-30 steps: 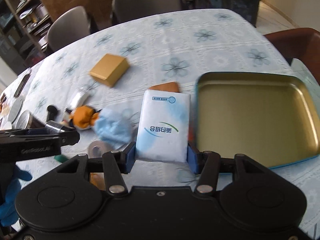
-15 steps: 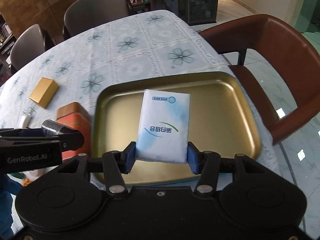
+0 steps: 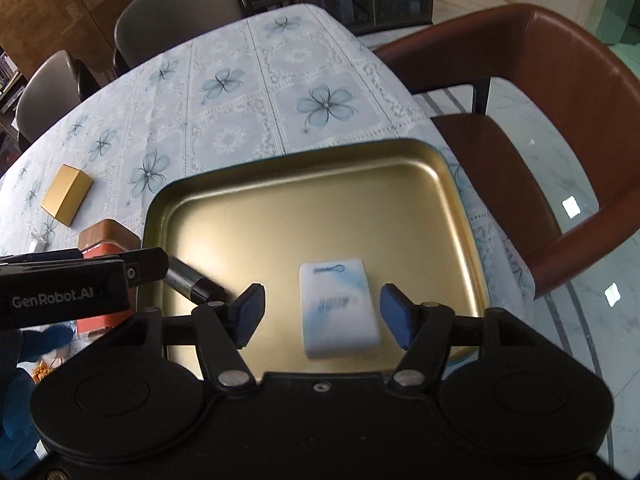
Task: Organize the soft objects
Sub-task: 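Lower the tissue pack into the tray with the right gripper while the left drops the cylinder there, then move both open grippers back to the cluster of objects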
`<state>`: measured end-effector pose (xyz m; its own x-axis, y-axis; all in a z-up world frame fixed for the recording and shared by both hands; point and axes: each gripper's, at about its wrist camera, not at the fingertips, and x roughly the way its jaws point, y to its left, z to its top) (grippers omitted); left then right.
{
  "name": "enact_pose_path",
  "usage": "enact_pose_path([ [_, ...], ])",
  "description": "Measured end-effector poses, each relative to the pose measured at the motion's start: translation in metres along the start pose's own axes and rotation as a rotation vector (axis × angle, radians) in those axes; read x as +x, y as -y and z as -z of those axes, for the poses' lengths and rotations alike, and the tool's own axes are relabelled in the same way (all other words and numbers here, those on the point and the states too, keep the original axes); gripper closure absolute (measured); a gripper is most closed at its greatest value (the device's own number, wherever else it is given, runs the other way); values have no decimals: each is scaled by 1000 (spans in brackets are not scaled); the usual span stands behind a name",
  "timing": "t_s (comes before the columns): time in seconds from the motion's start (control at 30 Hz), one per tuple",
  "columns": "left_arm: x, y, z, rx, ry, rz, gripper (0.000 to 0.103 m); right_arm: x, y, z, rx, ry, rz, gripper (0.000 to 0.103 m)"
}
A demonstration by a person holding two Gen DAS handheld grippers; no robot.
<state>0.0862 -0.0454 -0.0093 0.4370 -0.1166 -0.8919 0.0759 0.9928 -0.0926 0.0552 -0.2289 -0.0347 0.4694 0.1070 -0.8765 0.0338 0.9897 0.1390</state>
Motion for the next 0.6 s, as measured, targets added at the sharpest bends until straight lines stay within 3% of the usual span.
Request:
enact_pose_path([
  [0.17,-7,-4,5,-15,35,-20,4,1,2,2,-3,10,12,42],
  [0.37,-24,-10,11,-24,109,-16,1,-7,-3,2,-18,81,28,42],
  [0.6,-43,-24,22,-22,154,3,1,-13,-15,9,43,128,35,42],
])
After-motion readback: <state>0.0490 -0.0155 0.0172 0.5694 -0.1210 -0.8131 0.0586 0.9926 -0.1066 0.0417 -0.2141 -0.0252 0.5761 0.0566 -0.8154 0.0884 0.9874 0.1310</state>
